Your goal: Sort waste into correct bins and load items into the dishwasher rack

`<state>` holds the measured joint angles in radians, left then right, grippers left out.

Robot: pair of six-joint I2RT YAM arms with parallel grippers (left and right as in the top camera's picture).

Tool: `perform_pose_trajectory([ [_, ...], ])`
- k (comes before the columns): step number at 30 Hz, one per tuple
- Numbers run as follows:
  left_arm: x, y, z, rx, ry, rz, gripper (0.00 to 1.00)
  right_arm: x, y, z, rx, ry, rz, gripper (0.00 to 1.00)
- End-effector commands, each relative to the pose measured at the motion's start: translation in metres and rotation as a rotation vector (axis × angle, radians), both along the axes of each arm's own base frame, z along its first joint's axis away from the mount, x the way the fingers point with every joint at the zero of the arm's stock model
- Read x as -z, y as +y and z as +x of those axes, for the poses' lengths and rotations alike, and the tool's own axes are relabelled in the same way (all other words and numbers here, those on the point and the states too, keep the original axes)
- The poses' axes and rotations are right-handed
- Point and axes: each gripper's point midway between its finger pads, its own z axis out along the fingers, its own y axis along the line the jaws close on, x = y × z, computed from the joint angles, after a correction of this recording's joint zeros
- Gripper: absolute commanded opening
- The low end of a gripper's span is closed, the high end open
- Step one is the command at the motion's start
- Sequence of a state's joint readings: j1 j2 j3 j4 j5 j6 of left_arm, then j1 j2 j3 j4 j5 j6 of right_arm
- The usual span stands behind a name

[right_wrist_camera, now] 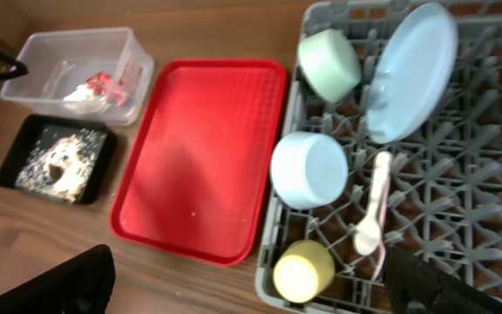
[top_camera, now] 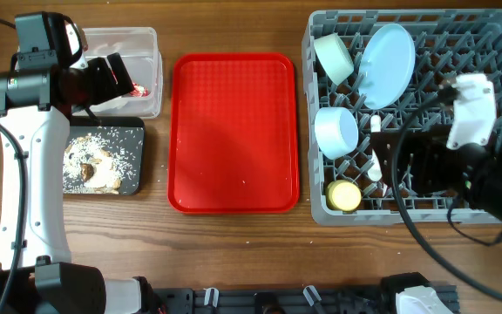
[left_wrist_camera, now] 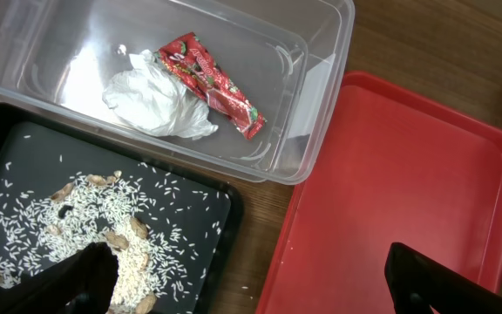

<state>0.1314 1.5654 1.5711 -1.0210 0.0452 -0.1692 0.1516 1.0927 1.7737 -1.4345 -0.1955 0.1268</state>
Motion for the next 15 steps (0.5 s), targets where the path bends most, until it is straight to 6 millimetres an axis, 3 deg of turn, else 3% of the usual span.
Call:
perform_pose_trajectory([
  [1, -0.002, 0.004, 0.001, 0.001, -0.005, 0.019, 1.00, 0.002, -0.027, 0.006, 0.137, -0.029, -0.087, 1.00],
  [8, -0.002, 0.004, 0.001, 0.001, -0.005, 0.019, 1.00, 0.015, -0.035, 0.047, 0.192, -0.279, -0.112, 1.00],
  [11, -0.002, 0.004, 0.001, 0.001, -0.005, 0.019, 1.00, 0.033, -0.029, 0.055, 0.151, -0.430, -0.076, 1.00],
  [15, -0.002, 0.004, 0.001, 0.001, -0.005, 0.019, 1.00, 0.073, -0.022, 0.048, 0.097, -0.550, 0.000, 1.00],
])
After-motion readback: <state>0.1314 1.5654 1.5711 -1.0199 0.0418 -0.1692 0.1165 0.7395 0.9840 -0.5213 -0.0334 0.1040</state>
